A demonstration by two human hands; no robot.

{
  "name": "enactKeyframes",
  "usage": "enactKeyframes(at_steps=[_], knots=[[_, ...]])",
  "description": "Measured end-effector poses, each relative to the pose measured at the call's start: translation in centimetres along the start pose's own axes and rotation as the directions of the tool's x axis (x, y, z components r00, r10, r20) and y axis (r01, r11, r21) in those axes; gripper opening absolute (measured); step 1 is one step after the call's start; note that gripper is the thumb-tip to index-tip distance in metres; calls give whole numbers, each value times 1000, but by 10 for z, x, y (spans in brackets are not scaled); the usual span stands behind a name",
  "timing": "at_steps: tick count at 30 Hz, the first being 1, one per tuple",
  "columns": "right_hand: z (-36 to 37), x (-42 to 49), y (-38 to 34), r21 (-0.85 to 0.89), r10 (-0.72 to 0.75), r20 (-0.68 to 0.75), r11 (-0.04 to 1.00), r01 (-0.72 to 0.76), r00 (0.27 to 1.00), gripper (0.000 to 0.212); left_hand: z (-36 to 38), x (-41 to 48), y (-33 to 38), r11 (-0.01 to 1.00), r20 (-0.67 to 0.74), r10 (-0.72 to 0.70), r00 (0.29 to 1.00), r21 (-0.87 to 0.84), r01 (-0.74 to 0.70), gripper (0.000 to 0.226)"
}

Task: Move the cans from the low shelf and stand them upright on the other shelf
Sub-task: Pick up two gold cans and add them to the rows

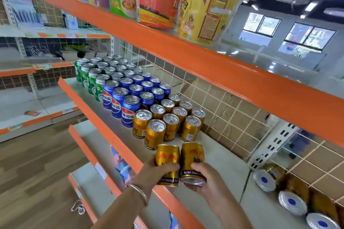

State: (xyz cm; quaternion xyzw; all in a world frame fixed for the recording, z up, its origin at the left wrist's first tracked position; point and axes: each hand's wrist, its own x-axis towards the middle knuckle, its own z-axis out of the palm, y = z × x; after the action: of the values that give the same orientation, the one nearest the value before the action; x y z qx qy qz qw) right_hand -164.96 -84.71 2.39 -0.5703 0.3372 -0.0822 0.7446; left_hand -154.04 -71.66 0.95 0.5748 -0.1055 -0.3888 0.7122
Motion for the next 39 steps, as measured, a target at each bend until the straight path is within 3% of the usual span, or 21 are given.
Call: enactKeyframes(at_steps=[3,5,8,14,16,18,22,24,27,32,35,37,39], knots=[[1,11,-6,-32,-8,9,999,9,1000,75,-3,20,4,998,-16,14,1000,66,-12,78],[3,21,-8,-36,-1,-22,999,0,1000,60,-6,33,8,992,-13,24,1000,122,-22,83],[9,38,-10,-13,10,-86,1000,-11,996,37,-12,48,14,983,0,40,999,181,-40,69],[24,71,-2,22,-78,-271,996,87,959,43,-22,60,11,958,35,88,996,271,-94,63],[30,81,0,4,-132,-312,990,140,941,47,-25,63,6,946,50,105,993,302,-115,77],[39,87,3,-98,-189,-348,982,164,918,49,-29,65,1,940,59,123,991,312,-135,82],[49,94,10,-374,-303,-384,915,153,872,66,-36,62,2,933,100,124,987,327,-150,55],[50,97,13,-555,-344,-393,828,77,853,70,-37,61,3,922,117,139,983,346,-171,50],[48,100,9,-645,-332,-499,760,-86,801,65,-38,59,2,915,137,154,979,355,-194,50],[41,106,6,-706,-325,-455,699,-114,829,59,-40,61,-1,872,166,205,965,416,-257,74],[41,105,7,-690,-307,-473,712,-131,826,67,-39,65,0,836,193,222,956,467,-289,81],[35,97,11,-678,-350,-440,733,-50,827,68,-37,67,3,812,227,216,950,498,-304,79],[25,83,14,-651,-340,-325,757,53,882,68,-37,71,6,783,257,215,942,532,-323,80]])
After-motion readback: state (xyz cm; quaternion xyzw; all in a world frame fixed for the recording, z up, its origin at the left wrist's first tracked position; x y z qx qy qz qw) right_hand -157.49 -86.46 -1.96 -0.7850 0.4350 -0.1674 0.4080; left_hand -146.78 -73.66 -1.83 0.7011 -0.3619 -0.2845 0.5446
